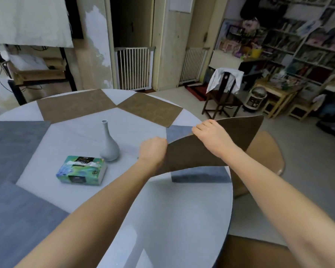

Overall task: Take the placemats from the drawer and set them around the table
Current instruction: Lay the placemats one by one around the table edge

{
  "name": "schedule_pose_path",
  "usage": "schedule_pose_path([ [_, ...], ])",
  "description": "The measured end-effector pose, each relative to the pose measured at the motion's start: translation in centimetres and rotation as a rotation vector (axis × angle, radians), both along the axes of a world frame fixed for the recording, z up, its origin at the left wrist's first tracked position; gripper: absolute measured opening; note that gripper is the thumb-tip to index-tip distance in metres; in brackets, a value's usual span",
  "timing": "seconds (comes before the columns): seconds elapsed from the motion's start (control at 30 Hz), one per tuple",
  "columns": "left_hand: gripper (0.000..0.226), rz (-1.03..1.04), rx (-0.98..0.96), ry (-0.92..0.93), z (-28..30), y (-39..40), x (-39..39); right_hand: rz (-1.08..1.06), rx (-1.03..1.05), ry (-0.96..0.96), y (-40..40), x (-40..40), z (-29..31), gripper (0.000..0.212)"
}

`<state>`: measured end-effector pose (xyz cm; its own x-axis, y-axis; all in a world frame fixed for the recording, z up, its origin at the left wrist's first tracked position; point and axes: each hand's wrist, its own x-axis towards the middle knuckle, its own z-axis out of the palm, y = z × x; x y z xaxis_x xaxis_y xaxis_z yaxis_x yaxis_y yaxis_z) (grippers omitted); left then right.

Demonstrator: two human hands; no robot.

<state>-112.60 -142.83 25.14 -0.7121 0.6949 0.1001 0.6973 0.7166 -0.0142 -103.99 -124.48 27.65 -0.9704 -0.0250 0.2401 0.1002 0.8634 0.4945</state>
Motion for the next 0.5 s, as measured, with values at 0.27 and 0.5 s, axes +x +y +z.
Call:
schedule_pose_path([
  [0.27, 0.028, 0.024, 0.045, -0.032, 0.6, -12.2, 6.4, -0.43, -0.272, -0.331, -7.4, 10.3, 2.2, 0.014],
  [0.5, 0.028, 0.223, 0.08, 0.012, 3.0, -17.5, 8.4, -0.378, -0.313, -0.213, -12.1, 7.9, 0.9, 0.03],
])
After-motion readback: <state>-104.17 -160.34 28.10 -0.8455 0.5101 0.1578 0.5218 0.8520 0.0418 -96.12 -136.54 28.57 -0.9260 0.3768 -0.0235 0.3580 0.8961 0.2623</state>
